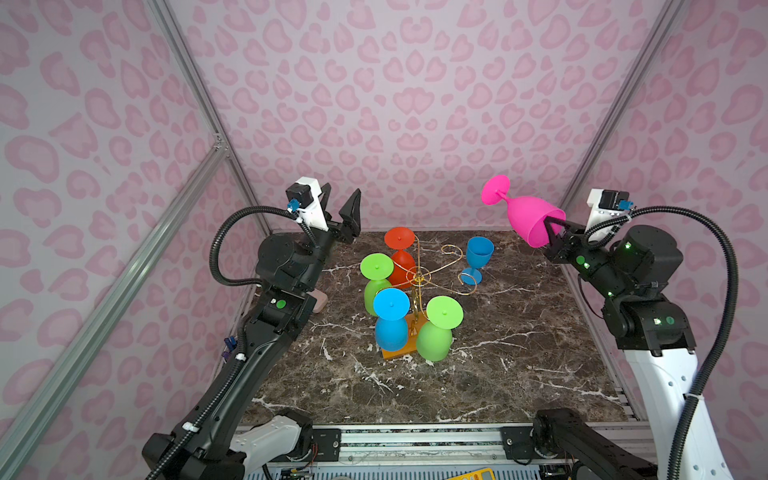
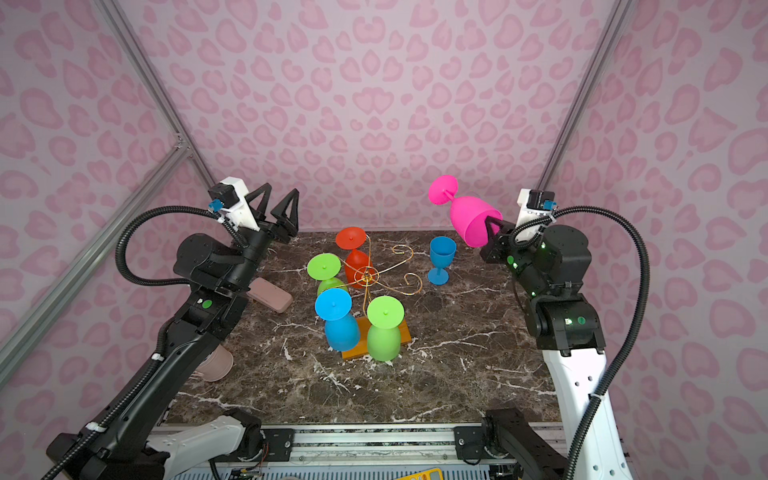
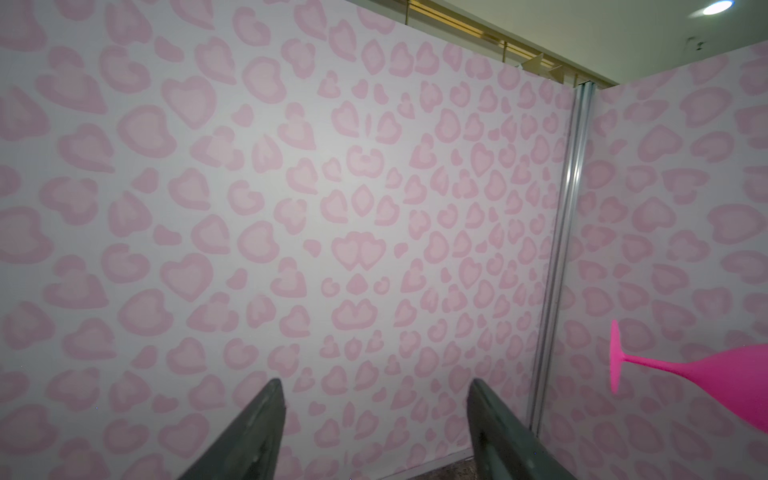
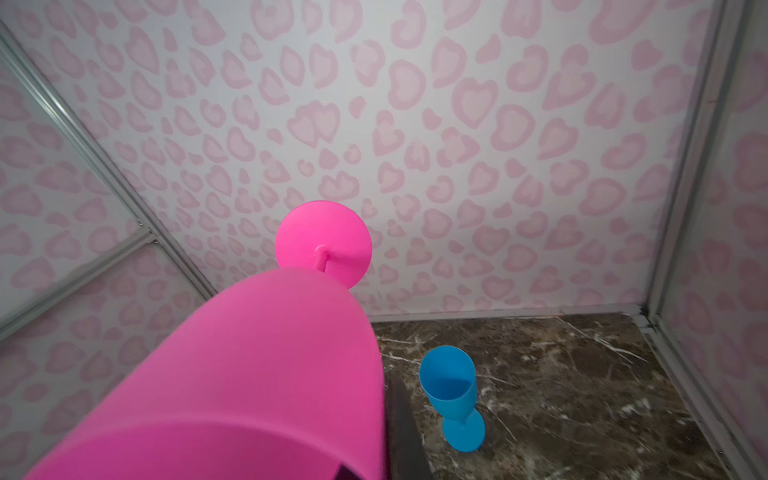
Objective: Take the wine glass off the wine glass rack
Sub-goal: 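Carry the pink glass with the right gripper beside the cyan glass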
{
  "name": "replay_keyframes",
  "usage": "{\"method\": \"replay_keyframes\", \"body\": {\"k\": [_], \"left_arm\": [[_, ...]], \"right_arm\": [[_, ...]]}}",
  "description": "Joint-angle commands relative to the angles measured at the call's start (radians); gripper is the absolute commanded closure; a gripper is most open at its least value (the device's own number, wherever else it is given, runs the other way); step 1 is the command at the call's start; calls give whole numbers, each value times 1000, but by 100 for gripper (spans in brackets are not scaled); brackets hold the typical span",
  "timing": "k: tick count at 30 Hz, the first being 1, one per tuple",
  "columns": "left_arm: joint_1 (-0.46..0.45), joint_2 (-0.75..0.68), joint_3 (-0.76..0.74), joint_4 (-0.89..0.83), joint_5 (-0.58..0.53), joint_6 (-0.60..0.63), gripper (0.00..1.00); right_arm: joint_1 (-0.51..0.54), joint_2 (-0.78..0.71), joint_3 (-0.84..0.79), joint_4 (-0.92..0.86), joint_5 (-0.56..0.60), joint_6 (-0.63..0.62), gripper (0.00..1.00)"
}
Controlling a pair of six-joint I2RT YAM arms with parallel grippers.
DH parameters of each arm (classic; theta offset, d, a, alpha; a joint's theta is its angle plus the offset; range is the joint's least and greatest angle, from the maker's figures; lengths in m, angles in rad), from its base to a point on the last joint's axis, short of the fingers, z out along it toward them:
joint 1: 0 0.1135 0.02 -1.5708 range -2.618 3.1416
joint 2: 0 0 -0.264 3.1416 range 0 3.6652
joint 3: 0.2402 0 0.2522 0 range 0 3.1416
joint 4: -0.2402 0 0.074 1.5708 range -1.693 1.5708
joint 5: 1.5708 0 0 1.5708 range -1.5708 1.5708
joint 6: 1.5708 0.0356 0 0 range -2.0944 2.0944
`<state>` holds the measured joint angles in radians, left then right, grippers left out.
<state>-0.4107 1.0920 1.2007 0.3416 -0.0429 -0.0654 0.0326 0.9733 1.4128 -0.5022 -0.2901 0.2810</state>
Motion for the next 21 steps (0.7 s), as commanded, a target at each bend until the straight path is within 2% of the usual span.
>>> {"method": "replay_keyframes", "body": {"k": [1,7,11,16,21], "left_arm": [[4,-65,-65,15,-97,111,20],[35,-144,-142,11,-197,150,16],[64,-155,-184,20,-233,126,22],[104,-164,-230,37,-263,46,20],[128,-168,-265,9,-268,23,19]], "right_arm": [[-46,-38,-19,-214,51,-84,100],[-101,-96,-111,-413,52,-143,100],[-106,-30,-147,-545,57,-171,100],[-106,22,-188,-557,189,-175,100],[-106,165,-199,-484,302,-181,100]]}}
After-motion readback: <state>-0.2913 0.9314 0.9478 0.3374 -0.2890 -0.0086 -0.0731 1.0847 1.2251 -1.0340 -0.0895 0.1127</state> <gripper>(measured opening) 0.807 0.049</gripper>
